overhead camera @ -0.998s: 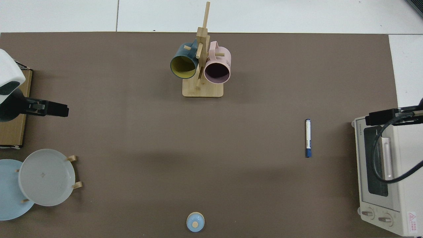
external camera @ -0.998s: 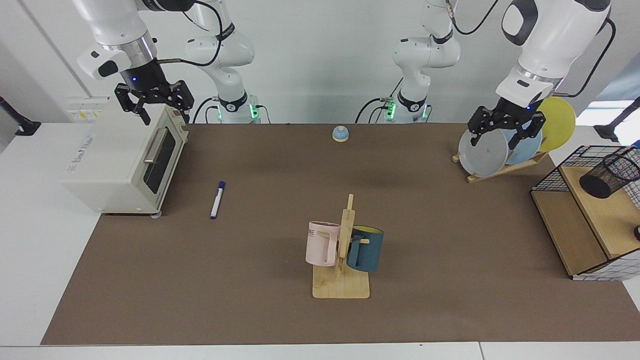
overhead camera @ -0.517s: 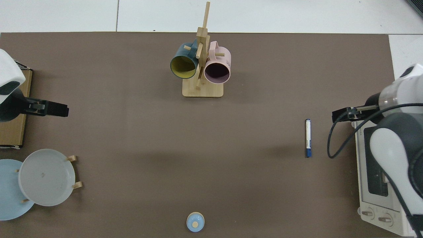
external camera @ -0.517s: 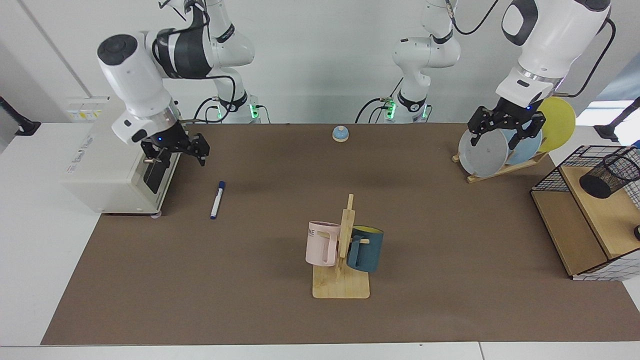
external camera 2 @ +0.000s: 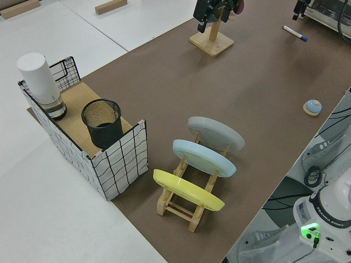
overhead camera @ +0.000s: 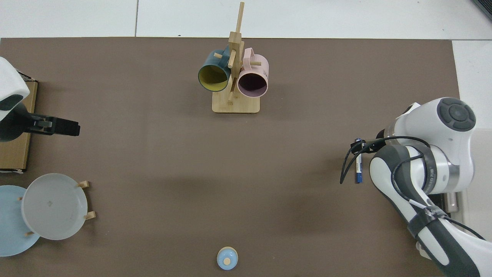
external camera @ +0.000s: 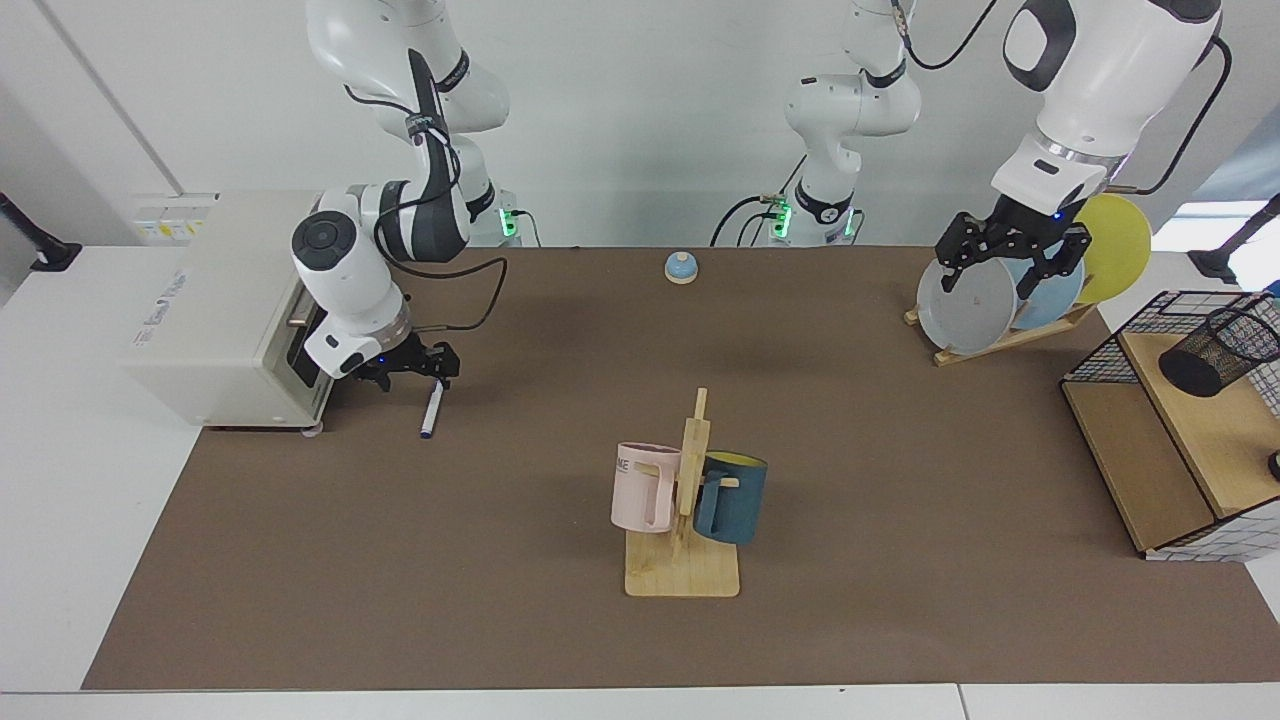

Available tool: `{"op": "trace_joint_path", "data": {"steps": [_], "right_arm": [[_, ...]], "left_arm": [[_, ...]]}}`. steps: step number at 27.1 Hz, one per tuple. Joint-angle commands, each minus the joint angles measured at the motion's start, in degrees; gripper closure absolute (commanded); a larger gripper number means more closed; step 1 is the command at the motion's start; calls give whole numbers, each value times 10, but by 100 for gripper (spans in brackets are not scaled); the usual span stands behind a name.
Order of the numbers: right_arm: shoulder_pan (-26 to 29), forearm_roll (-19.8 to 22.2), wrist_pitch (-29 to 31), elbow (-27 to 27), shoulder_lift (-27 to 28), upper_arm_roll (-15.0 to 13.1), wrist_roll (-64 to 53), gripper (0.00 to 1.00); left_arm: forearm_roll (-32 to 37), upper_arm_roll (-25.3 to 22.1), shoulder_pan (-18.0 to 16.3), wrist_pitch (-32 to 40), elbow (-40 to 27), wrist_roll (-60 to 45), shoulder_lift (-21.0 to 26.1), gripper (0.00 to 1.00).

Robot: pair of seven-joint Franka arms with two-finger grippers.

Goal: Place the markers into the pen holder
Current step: 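Reach the right gripper down to the blue-capped marker and grasp it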

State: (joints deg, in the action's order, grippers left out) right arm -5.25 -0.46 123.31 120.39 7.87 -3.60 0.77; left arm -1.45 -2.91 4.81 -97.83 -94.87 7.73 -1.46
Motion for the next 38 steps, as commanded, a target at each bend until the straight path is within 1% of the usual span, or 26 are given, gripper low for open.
{"op": "trace_joint_path", "data": {"steps": [1, 5, 12, 15, 19, 23, 24, 25, 26, 28, 29, 31, 32, 34, 36, 37, 38], "right_arm": [[2, -5, 42, 25, 16, 0, 38, 1], [6, -5, 70, 24, 35, -1, 55, 1], [2, -5, 95, 17, 50, 0, 145, 1], [6, -5, 101, 17, 56, 0, 149, 1], [7, -5, 101, 18, 57, 0, 150, 1], [6, -4, 100, 20, 60, 0, 143, 1], [6, -4, 100, 20, 59, 0, 143, 4], [6, -4, 100, 21, 60, 0, 141, 10], [6, -3, 99, 21, 59, 0, 140, 18], [6, -3, 98, 22, 59, 0, 135, 45], [6, -3, 98, 23, 59, 0, 130, 57], [7, -3, 97, 23, 58, 0, 125, 74], [8, -3, 97, 23, 58, 0, 126, 81], [7, -3, 96, 23, 58, 0, 126, 92], [7, -3, 96, 23, 58, 0, 124, 98], [7, -3, 96, 24, 58, 0, 124, 100], [7, -3, 95, 23, 58, 0, 124, 100]], "left_arm": [[4, 0, -2, 7, 3, 3, -3, 0], [4, 0, -2, 7, 3, 3, -3, 0], [6, -3, -3, 7, 3, 4, -3, 0], [7, 4, -1, 16, 0, 10, -15, 0], [7, 14, 7, 19, -5, 12, -18, 0], [6, 31, 7, 57, -17, 12, -25, 0], [6, 34, 7, 62, -19, 12, -27, 0], [6, 39, 7, 64, -19, 12, -28, 0], [6, 41, 7, 69, -20, 12, -28, 0], [6, 41, 6, 76, -21, 12, -29, 0], [6, 41, 5, 77, -22, 12, -29, 0], [6, 40, -1, 77, -23, 12, -31, 0], [6, 39, -1, 77, -26, 12, -31, 0], [6, 39, -1, 70, -30, 11, -32, 0], [6, 39, 4, 69, -30, 10, -32, 0], [6, 39, 5, 69, -30, 9, -31, 0], [6, 41, 6, 69, -30, 8, -31, 0]]}}
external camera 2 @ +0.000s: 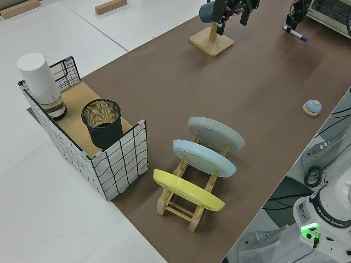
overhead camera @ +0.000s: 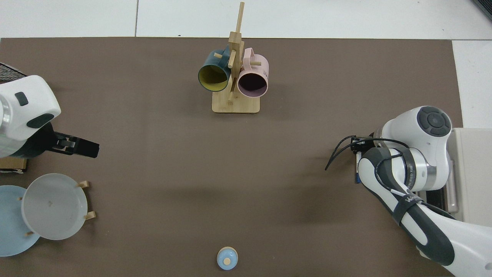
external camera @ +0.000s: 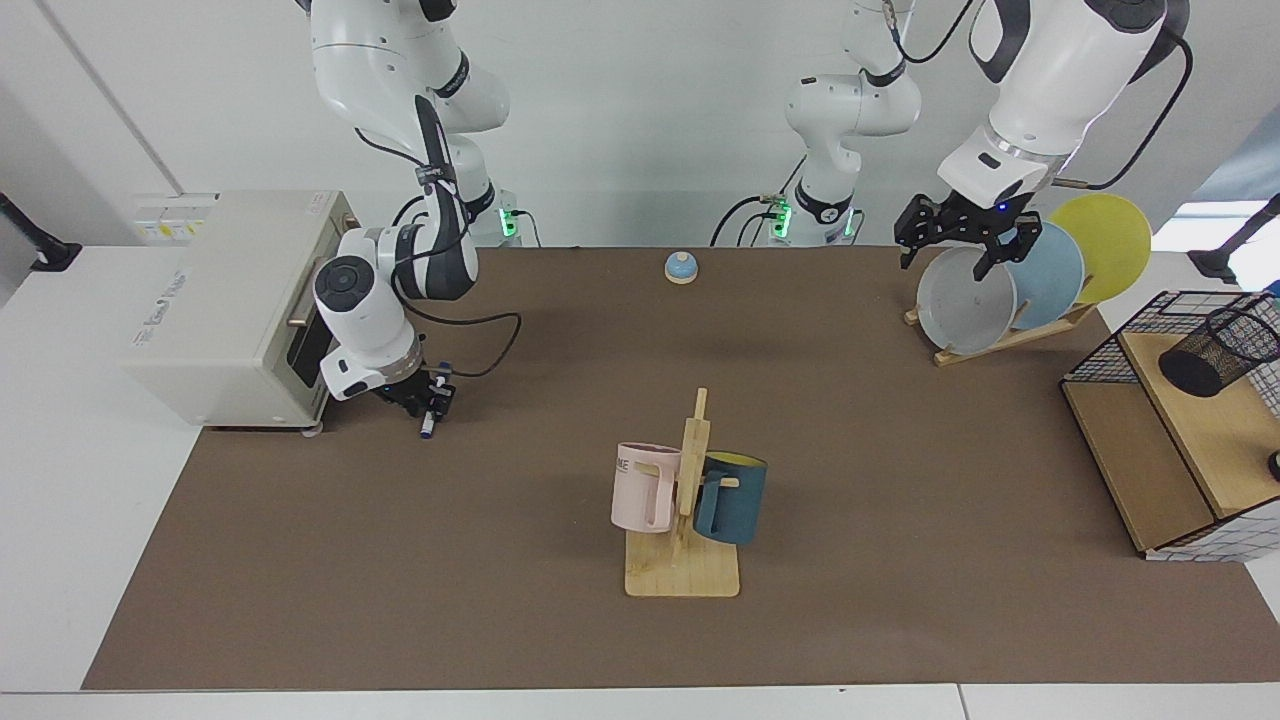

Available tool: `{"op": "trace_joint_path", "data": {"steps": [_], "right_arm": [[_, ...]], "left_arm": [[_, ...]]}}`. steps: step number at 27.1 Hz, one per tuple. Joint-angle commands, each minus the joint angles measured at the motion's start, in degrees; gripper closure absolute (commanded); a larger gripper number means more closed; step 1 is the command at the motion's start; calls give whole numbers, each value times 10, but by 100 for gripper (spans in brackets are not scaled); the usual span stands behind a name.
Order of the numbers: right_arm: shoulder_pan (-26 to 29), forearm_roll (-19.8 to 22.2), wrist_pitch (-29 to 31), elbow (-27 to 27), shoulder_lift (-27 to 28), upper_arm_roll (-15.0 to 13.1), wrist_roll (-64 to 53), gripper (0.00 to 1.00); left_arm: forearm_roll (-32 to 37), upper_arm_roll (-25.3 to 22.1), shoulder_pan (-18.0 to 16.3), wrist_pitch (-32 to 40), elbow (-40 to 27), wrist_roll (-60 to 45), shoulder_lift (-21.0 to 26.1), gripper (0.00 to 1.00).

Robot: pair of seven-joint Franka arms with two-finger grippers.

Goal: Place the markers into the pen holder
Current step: 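Reach the right gripper down to the blue-capped marker and grasp it, then lift the marker with the right gripper while the left gripper reaches in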

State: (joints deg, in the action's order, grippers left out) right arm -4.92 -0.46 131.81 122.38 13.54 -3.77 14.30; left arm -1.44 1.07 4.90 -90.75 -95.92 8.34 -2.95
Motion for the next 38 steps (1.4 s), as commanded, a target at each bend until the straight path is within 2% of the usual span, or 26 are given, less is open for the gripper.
{"op": "trace_joint_path", "data": {"steps": [1, 8, 10, 13, 16, 20, 27, 33, 38], "right_arm": [[3, -3, 10, 3, 2, 2, -11, 100], [6, -12, -3, -6, -2, 3, 0, 100], [4, -44, -29, -23, -2, 3, 15, 100], [4, -122, -98, -68, 0, 3, 19, 100], [3, -172, -151, -101, -1, 2, 43, 100], [-2, -196, -202, -140, -6, 9, 132, 100], [-46, -265, -261, -195, -19, 16, 296, 100], [-69, -318, -265, -195, -43, 17, 408, 100], [-91, -368, -260, -196, -51, 19, 494, 100]], "left_arm": [[6, 2, 6, -1, -23, 2, -16, 0], [4, 4, 6, 9, -34, 2, -18, 0], [3, 4, 6, 14, -34, 5, -18, 0], [-1, 4, 6, 15, -39, 20, -19, 0], [-2, 6, 8, 15, -52, 61, -28, 0], [-3, 10, 31, 13, -59, 102, -31, 0], [-7, 13, 103, 4, -85, 105, -53, 0], [-33, 14, 121, -18, -126, 146, -78, 0], [-44, 14, 142, -44, -127, 214, -88, 0]]}}
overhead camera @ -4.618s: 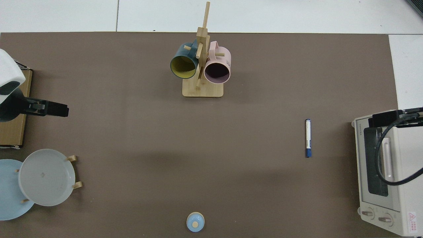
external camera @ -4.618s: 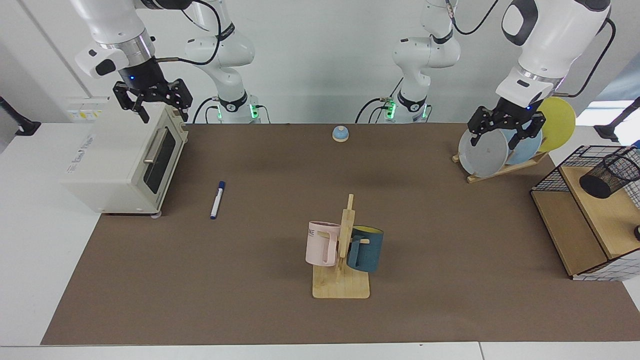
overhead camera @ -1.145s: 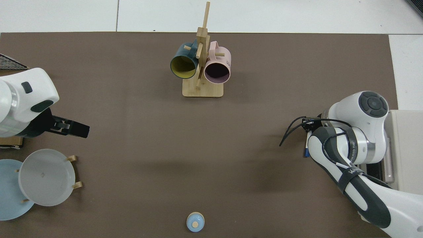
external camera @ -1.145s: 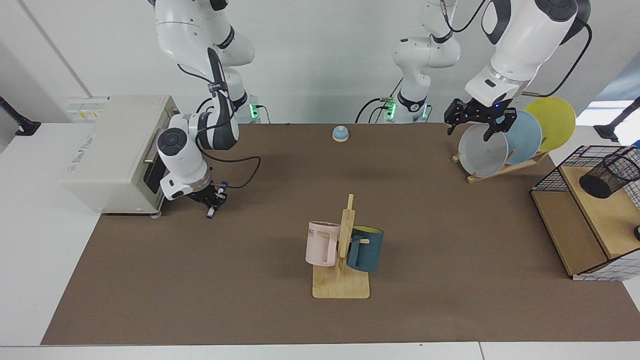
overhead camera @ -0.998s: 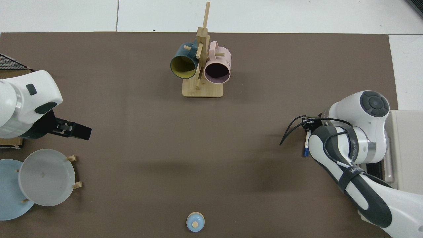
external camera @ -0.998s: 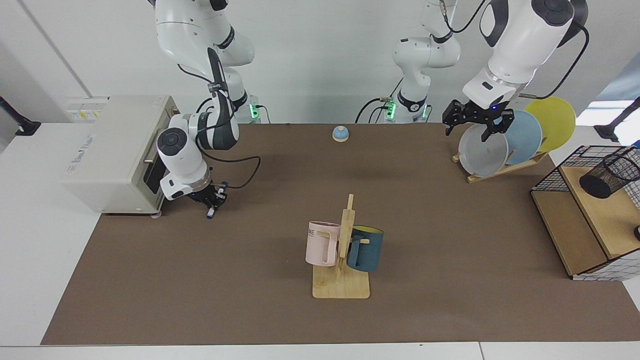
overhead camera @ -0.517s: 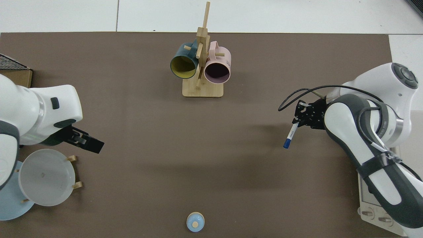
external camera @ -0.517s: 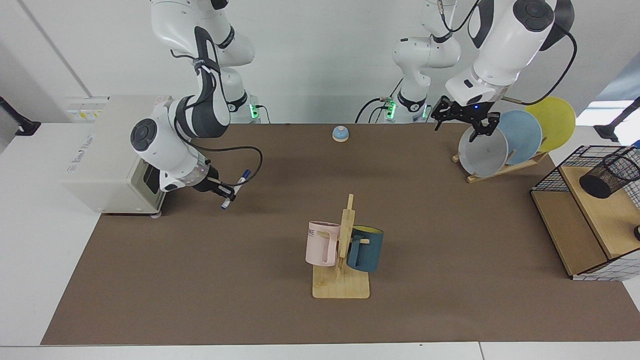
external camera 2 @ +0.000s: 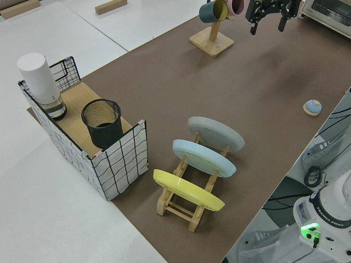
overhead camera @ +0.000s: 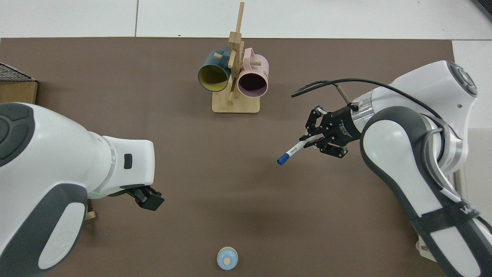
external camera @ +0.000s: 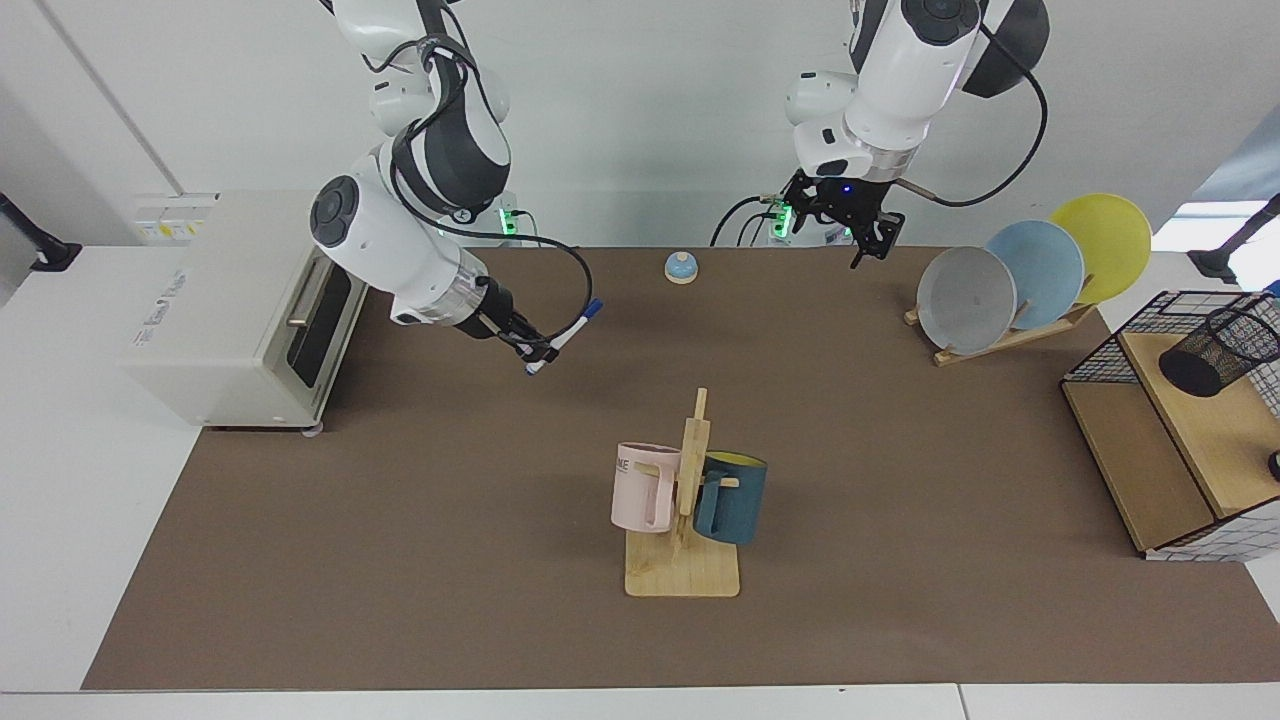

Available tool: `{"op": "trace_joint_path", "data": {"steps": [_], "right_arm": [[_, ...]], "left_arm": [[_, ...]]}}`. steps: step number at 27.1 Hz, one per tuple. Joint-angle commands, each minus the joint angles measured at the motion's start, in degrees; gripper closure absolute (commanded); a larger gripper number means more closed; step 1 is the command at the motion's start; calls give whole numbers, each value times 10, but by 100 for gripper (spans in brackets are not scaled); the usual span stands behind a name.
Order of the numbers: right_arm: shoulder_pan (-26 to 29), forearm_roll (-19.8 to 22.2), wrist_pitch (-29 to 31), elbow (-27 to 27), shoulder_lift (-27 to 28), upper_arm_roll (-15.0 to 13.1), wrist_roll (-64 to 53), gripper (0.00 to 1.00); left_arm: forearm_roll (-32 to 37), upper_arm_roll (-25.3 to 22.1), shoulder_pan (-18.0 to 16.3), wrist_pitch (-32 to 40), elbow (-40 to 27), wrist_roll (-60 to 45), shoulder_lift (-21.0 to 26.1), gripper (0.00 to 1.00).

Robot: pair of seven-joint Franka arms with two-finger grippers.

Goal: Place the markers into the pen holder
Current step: 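Lift the marker with the right gripper while the left gripper reaches in, then grasp the marker's capped end with the left gripper beside the right gripper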

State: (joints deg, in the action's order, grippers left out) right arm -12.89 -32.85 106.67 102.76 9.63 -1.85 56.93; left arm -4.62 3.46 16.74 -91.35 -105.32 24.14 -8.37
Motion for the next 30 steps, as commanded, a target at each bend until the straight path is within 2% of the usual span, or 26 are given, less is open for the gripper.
{"op": "trace_joint_path", "data": {"steps": [1, 6, 13, 17, 23, 30], "right_arm": [[-14, -52, -8, 0, -13, 1, 78, 100], [-52, -71, 6, 0, -18, 2, 134, 100], [-119, -74, 78, 1, -22, 4, 229, 100], [-135, -95, 97, 1, -24, 4, 263, 100], [-165, -101, 139, 1, -25, 4, 312, 100], [-184, -100, 143, 2, -29, 4, 337, 100]], "left_arm": [[-13, -10, 24, -42, -33, 60, -35, 0], [-16, -10, 28, -99, -43, 121, -35, 0], [-17, -9, 55, -133, -45, 167, -35, 0], [-21, -5, 57, -147, -47, 210, -34, 2], [-37, 15, 57, -161, -64, 224, -38, 2], [-43, 44, 57, -169, -67, 226, -38, 2]]}}
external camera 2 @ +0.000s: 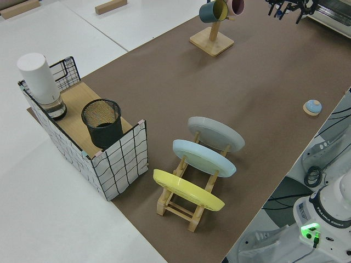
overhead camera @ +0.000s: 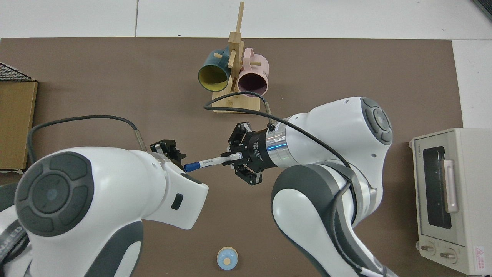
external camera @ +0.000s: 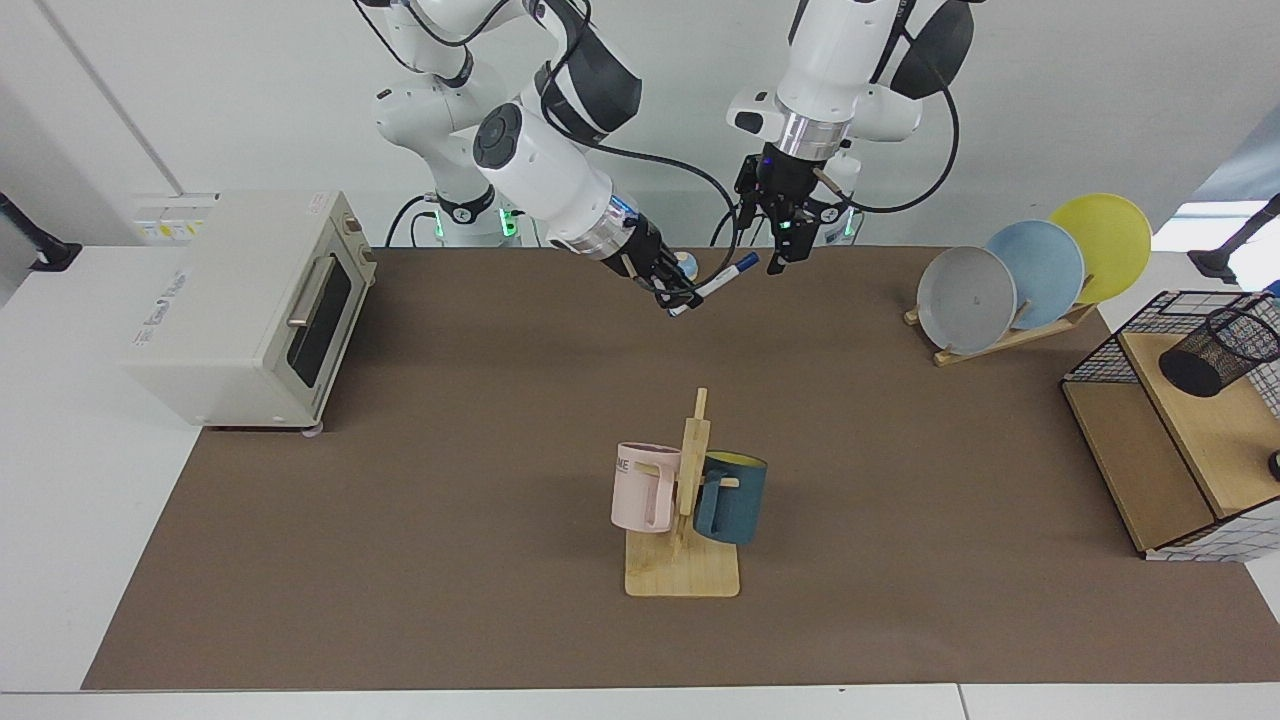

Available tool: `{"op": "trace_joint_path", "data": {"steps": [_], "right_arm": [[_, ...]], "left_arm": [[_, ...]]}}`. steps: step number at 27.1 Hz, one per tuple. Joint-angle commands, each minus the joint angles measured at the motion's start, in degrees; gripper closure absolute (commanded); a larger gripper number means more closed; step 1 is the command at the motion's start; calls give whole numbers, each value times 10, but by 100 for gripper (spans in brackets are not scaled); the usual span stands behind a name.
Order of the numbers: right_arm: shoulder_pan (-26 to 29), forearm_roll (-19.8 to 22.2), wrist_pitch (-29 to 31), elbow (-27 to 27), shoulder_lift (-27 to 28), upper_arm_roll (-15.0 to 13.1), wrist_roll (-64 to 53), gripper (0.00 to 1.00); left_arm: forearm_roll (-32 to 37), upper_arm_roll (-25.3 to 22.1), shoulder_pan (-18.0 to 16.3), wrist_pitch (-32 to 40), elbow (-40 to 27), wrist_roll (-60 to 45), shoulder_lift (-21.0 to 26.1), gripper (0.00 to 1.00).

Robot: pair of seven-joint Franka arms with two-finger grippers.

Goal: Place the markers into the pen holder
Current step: 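Grasp the marker's capped end with the left gripper beside the right gripper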

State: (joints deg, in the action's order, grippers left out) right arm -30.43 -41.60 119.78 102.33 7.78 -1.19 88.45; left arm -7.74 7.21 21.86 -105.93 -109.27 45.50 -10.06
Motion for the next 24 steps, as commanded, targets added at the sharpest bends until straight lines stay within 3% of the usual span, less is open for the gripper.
{"op": "trace_joint_path", "data": {"steps": [1, 5, 7, 11, 14, 19, 20, 21, 22, 24], "right_arm": [[-9, -13, 12, 6, -11, -2, 22, 100], [-9, -12, 12, 6, -11, -2, 22, 100], [-9, -12, 12, 6, -11, -2, 22, 100], [-9, -12, 12, 7, -11, -2, 19, 100], [-9, -11, 11, 7, -11, -2, 19, 100], [-9, -12, 9, 9, -13, -2, 19, 100], [-8, -12, 8, 10, -13, -2, 19, 95], [-8, -12, 7, 10, -13, -2, 19, 82], [-8, -12, 7, 10, -14, -3, 19, 59], [-8, -10, 6, 11, -15, -3, 20, 2]], "left_arm": [[-12, 6, 5, -26, -28, 13, -20, 2], [-12, 7, 8, -42, -38, 16, -17, 8], [-12, 7, 12, -50, -44, 16, -18, 21], [-13, 9, 13, -45, -42, 6, -16, 75], [-14, 15, 13, -39, -36, -1, -15, 100], [-14, 15, 13, -37, -35, -1, -15, 100], [-13, 15, 13, -37, -35, -1, -15, 100], [-13, 15, 13, -38, -35, -1, -15, 100], [-13, 15, 13, -37, -35, -1, -15, 100], [-14, 15, 13, -37, -35, -1, -15, 100]]}}
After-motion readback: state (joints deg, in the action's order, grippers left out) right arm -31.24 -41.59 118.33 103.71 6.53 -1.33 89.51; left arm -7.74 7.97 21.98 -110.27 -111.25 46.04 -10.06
